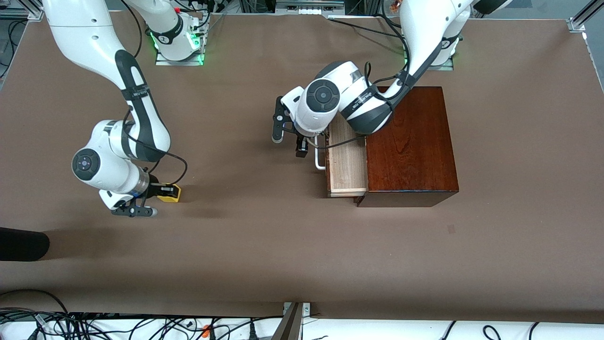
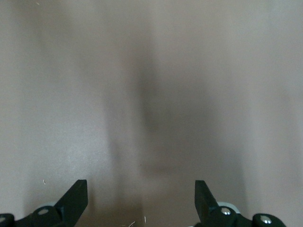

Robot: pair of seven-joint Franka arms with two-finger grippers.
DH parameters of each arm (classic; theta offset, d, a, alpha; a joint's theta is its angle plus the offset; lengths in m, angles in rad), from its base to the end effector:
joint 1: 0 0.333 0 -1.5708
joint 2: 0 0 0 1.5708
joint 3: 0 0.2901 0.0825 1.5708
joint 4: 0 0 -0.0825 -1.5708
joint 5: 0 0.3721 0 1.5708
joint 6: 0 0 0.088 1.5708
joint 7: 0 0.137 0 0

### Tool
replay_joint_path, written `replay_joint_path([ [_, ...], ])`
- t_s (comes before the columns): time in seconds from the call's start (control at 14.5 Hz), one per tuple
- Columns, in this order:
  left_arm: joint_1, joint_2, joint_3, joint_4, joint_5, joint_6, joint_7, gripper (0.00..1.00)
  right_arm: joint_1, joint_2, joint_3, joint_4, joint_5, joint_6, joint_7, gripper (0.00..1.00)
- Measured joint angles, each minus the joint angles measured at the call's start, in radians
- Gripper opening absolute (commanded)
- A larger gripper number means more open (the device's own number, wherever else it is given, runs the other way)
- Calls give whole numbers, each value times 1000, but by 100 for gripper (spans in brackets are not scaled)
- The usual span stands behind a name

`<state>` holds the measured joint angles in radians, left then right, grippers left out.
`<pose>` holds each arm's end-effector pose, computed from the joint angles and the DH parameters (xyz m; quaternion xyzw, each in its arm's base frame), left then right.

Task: Open drawer, take yellow block, close drawer
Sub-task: 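Push the drawer shut into the box with the left gripper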

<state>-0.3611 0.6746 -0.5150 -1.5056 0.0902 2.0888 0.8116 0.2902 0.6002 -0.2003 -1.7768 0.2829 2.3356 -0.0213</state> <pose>0.4738 -0.4871 0.2648 0.6782 -0.7255 -0.0067 0.1173 0.6298 0.0720 0.1806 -0.9986 0.0275 0.0125 0.0437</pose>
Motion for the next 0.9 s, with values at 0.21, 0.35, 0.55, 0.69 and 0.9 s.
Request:
replay_joint_path([
  [0.21,3,6,6,-22,35,-1,0,100,3,13,3,16,12,0,0,13],
  [0.35,9,6,7,-37,40,-10,1,100,3,12,3,17,12,0,0,13],
  [0.55,11,2,4,-39,79,-42,-1,100,3,12,3,20,12,-24,0,13],
  [0.69,21,-4,4,-38,94,-89,-1,100,2,12,1,25,12,-36,0,13],
  [0.9,59,-15,5,-37,98,-149,-1,100,7,12,4,50,17,-44,10,13],
])
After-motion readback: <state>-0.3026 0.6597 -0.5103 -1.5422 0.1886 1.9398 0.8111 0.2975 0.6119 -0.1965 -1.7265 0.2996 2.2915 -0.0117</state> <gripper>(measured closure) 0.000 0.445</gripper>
